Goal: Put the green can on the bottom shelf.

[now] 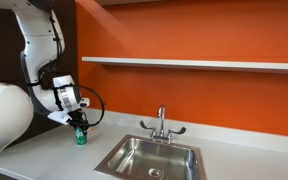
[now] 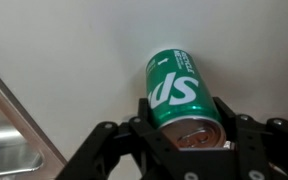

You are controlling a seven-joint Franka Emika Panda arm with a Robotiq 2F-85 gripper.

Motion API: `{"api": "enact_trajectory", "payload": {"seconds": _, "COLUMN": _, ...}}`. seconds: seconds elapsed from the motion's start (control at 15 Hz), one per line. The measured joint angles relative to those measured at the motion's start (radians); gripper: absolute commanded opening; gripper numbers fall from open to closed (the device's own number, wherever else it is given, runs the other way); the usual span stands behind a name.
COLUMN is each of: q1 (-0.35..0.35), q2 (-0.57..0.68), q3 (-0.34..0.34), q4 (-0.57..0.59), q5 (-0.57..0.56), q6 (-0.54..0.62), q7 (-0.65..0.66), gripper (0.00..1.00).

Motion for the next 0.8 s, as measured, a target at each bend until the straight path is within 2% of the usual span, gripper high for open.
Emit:
{"api": "enact_trajectory", "payload": {"seconds": 0.47, "q1": 0.011, "q2": -0.001, "q3": -0.013, "q4": 0.000, "q5": 0.011, "q6": -0.010, "q7": 0.002, "gripper": 0.38}}
{"api": "enact_trajectory", "payload": {"seconds": 0.8, "q1": 0.009, "q2": -0.061, "q3": -0.012, "q4": -0.009, "q5": 0.040, "q6": -0.094, "q7": 0.001, "gripper": 0.38}}
